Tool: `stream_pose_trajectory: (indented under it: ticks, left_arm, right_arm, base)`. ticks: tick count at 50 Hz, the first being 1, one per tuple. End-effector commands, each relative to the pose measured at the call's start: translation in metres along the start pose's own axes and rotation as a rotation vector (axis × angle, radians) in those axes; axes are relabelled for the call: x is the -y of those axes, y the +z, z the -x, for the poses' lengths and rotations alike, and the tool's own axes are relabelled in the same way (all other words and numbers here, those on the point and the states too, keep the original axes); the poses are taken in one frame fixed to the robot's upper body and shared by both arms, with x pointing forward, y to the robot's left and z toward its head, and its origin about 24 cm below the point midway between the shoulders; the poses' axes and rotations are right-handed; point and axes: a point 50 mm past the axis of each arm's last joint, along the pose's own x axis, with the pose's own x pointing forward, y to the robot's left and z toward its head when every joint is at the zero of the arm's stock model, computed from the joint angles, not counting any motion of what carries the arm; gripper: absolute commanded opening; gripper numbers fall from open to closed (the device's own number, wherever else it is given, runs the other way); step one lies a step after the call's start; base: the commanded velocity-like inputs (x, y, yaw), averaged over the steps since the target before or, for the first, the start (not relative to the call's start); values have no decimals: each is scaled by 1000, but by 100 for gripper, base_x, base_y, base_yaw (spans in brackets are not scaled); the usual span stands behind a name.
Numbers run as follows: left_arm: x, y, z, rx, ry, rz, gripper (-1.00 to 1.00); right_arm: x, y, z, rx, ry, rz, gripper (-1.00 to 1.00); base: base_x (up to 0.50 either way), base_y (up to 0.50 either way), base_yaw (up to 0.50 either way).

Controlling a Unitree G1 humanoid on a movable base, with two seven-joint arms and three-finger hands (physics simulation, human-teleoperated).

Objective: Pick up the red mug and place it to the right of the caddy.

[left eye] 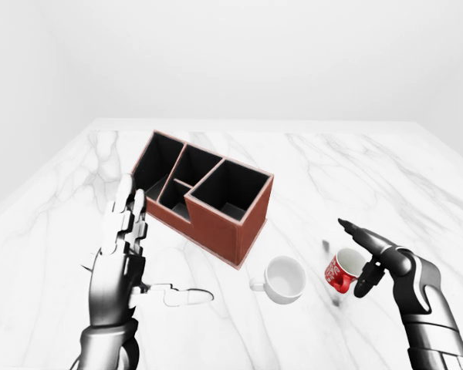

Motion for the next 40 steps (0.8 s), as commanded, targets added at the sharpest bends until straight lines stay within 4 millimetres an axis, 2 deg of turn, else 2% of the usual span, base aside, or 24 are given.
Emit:
stream_pose_trajectory:
  ticks: [1, 22, 23, 24, 25, 26, 27, 29, 30, 40]
  left_arm:
    - [0, 0, 0, 1, 1, 0, 100]
    - [-1, 0, 0, 3, 4, 0, 100]
    - [-1, 0, 0, 1, 2, -1, 100]
    - [0, -1, -1, -2, 1, 0, 100]
    - [0, -1, -1, -1, 1, 0, 100]
    - [0, -1, -1, -1, 1, -1, 100]
    - [0, -1, -1, -1, 1, -1, 100]
    - [-1, -1, -1, 0, 1, -1, 100]
    - [-1, -1, -1, -2, 2, -1, 100]
    - [0, -1, -1, -3, 2, 0, 100]
  right_arm:
    - [-5, -4, -4, -17, 29, -6, 100]
    - [-11, -11, -7, -40, 68, -17, 100]
    - [-12, -11, -8, -41, 69, -20, 73]
    - [-12, -12, -8, -44, 72, -21, 55]
    - [-12, -12, -8, -45, 74, -23, 6]
    - [-12, -12, -8, -45, 74, -23, -16]
    - [-12, -13, -8, -45, 73, -23, -16]
    - [-12, -13, -7, -44, 69, -22, -82]
    - [-12, -14, -6, -46, 69, -22, -100]
    - [-12, -16, -5, -52, 69, -25, -100]
  base:
    - [0, 0, 0]
    - [0, 0, 0]
    - [0, 0, 0]
    - [0, 0, 0]
    - [0, 0, 0]
    - [0, 0, 0]
    - [0, 0, 0]
    - [0, 0, 0]
    - [0, 0, 0]
    - [0, 0, 0]
